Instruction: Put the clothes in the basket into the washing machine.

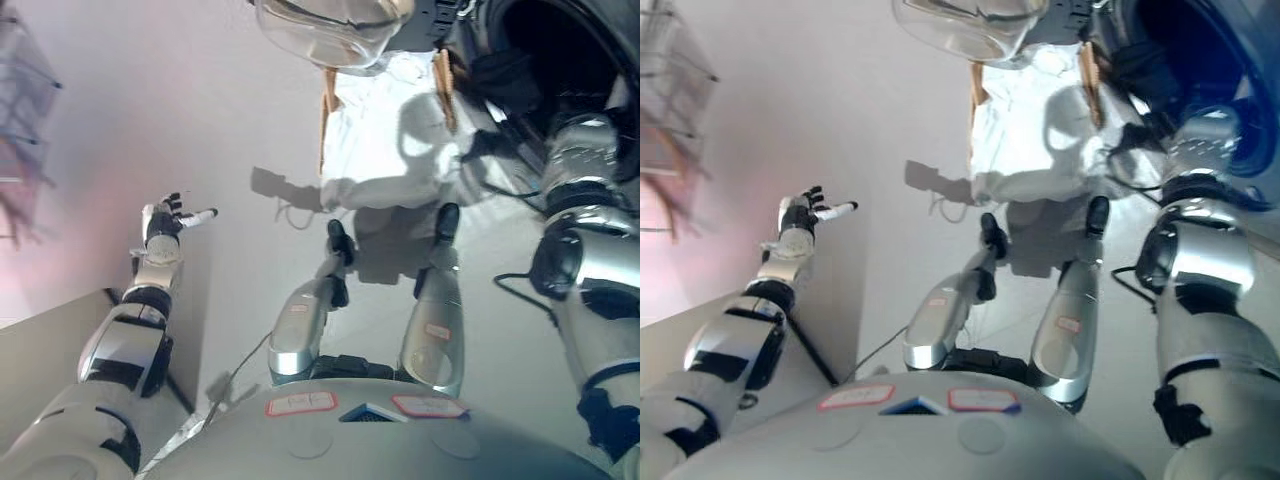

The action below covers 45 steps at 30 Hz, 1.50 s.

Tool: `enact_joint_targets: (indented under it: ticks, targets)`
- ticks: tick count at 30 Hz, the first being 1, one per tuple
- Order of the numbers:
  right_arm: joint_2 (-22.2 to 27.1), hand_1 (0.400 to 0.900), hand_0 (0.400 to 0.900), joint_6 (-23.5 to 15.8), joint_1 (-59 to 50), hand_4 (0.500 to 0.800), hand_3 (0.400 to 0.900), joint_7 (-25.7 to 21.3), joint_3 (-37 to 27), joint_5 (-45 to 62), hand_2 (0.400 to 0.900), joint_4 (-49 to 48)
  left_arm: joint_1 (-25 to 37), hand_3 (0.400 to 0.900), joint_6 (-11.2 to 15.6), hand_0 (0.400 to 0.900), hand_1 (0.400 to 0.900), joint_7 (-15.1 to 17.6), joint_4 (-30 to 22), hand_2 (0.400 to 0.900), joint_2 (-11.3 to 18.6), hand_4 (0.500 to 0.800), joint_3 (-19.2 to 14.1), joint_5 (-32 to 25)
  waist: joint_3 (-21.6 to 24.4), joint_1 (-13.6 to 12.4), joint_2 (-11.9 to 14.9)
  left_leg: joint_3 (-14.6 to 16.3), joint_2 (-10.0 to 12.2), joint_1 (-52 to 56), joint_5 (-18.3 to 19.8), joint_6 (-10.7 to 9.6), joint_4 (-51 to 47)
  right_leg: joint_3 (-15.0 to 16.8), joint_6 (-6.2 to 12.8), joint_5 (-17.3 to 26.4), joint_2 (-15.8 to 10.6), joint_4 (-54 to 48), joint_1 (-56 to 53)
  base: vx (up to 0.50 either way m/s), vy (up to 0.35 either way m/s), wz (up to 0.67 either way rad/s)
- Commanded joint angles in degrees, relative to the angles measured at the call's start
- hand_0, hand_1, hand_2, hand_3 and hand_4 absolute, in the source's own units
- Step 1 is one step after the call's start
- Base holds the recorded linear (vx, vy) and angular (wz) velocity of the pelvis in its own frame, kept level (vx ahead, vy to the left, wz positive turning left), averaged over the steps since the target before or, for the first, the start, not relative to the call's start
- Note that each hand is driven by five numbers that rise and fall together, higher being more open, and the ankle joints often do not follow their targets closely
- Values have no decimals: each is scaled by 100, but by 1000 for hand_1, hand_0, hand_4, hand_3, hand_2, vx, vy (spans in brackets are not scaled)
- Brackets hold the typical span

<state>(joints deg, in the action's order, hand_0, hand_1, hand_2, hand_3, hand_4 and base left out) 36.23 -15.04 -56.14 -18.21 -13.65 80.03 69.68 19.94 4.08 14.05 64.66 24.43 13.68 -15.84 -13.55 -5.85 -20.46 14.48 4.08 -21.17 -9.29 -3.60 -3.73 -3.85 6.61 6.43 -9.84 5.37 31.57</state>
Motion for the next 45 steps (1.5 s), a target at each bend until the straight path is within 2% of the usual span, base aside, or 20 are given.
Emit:
enact_joint_targets:
  ticks: [1, 4, 7, 8, 13, 16, 22, 25, 29, 31, 32, 33, 35, 37, 38, 42, 45]
  targets:
    - [789, 400, 400, -333, -927, 500, 400, 188, 562, -233, 400, 41, -340, 900, 163, 900, 900, 88, 170, 900, 529, 800, -57, -192, 423, -183, 90, -349, 148, -265, -453, -684, -100, 25, 67, -586, 81, 687, 114, 20, -88, 24]
    - [1131, 400, 400, -311, -1111, 500, 400, 151, 791, -497, 400, 37, -650, 900, 220, 900, 900, 27, -23, 900, 598, 800, -152, -220, 422, -319, 2, -531, 156, -308, -521, -746, -116, 5, 49, -714, 75, 950, 219, 50, -86, 19]
    - [1128, 408, 408, -359, -1084, 505, 408, 132, 885, -676, 408, -95, -856, 900, 221, 900, 900, 31, -90, 900, 514, 800, -139, -163, 447, -354, 9, -590, 189, -284, -542, -784, -113, -11, 27, -790, 127, 1052, 219, 56, -67, -2]
    - [1132, 900, 900, -377, -1118, 800, 900, 120, 933, -683, 900, -73, -846, 900, 213, 900, 900, 37, -64, 900, 503, 800, -115, -163, 456, -336, 42, -607, 180, -255, -505, -796, -104, -12, 26, -864, 132, 1064, 190, 46, -46, -9]
    - [1027, 900, 900, -203, -1107, 800, 900, 226, 1060, -678, 900, 111, -663, 900, 225, 900, 900, 81, -19, 900, 388, 800, 6, -124, 508, -261, 109, -566, 216, -185, -506, -786, -107, -16, -5, -827, 220, 977, 119, 42, -11, -12]
    - [794, 900, 900, -9, -892, 800, 900, 310, 1125, -735, 900, 292, -523, 900, 217, 900, 900, 85, 36, 900, 320, 800, 24, -155, 525, -182, 174, -527, 240, -133, -486, -761, -100, -6, -27, -800, 263, 902, 51, 20, 7, -15]
    - [-1, 900, 900, 336, -240, 800, 900, 335, 1222, -1081, 900, 419, -178, 900, 124, 900, 900, 209, 284, 900, 197, 800, 41, -163, 374, 56, 374, -465, 226, -41, -362, -678, -59, 73, -59, -694, 318, 784, -20, -25, 26, -16]
    - [-537, 900, 900, 460, 296, 800, 900, 314, 1288, -1331, 900, 336, -38, 900, 97, 900, 900, 300, 403, 900, 144, 800, -52, -219, 270, 174, 502, -413, 231, -26, -282, -636, 17, 87, -61, -610, 306, 730, -59, -66, 30, -6]
    - [-1009, 900, 900, 898, 1056, 800, 900, 508, 1820, -2119, 900, 230, 361, 900, -6, 900, 900, 373, 548, 900, 226, 800, -38, -77, 152, 357, 774, -397, 258, 20, -177, -587, 159, 58, -94, -521, 312, 723, -156, -68, 8, -3]
    - [-1215, 900, 900, 1170, 1785, 800, 900, 730, 2014, -2752, 900, 265, 408, 900, -99, 900, 900, 349, 664, 900, 210, 800, -88, 53, 151, 462, 1049, -414, 269, 108, -64, -551, 258, 39, -95, -491, 302, 690, -322, -42, -2, -3]
    - [-1216, 900, 900, 1170, 1783, 800, 900, 732, 2013, -2755, 900, 265, 409, 900, -100, 900, 900, 349, 663, 900, 212, 800, -90, 54, 155, 457, 1047, -412, 277, 90, -83, -549, 258, 39, -100, -452, 311, 660, -317, -35, -19, -4]
    - [-1231, 900, 900, 1331, 2232, 800, 900, 832, 2178, -3610, 900, 348, 366, 900, -127, 900, 900, 299, 667, 900, 196, 800, -147, 149, 182, 516, 1241, -430, 293, 182, 17, -524, 358, 22, -84, -442, 303, 619, -483, 0, 0, 0]
    - [-1176, 900, 900, 1513, 2536, 800, 900, 932, 2251, -4274, 900, 572, 328, 900, -178, 900, 900, 215, 666, 900, 186, 800, -149, 269, 240, 543, 1388, -474, 305, 296, 118, -492, 469, -16, -84, -434, 295, 573, -683, 17, -7, -1]
    - [-1171, 900, 900, 1555, 2751, 800, 900, 948, 2247, -4546, 900, 594, 287, 900, -199, 900, 900, 168, 644, 900, 172, 800, -187, 299, 283, 561, 1466, -477, 329, 361, 152, -482, 526, -37, -79, -397, 291, 508, -819, 25, 9, -4]
    - [-1195, 900, 900, 1665, 3287, 800, 900, 1056, 2048, -4899, 900, 803, 111, 900, -205, 900, 900, 79, 627, 900, 163, 800, -364, 287, 358, 600, 1586, -485, 335, 550, 257, -458, 601, -37, -48, -400, 267, 442, -1072, 40, 44, -10]
    - [-1216, 900, 900, 1786, 3841, 800, 900, 1153, 1944, -5656, 900, 1127, -187, 900, -239, 900, 900, -51, 589, 900, 87, 800, -453, 450, 594, 667, 1727, -469, 335, 830, 328, -441, 558, -54, 29, -289, 222, 189, -1397, 38, 44, -11]
    - [-1256, 900, 900, 1913, 4434, 800, 900, 1153, 1911, -6612, 900, 1369, -645, 900, -342, 900, 900, -200, 700, 900, -158, 800, -561, 642, 932, 756, 1856, -417, 339, 1240, 349, -422, 350, -45, 142, -127, 145, -142, -1760, 49, 51, -13]
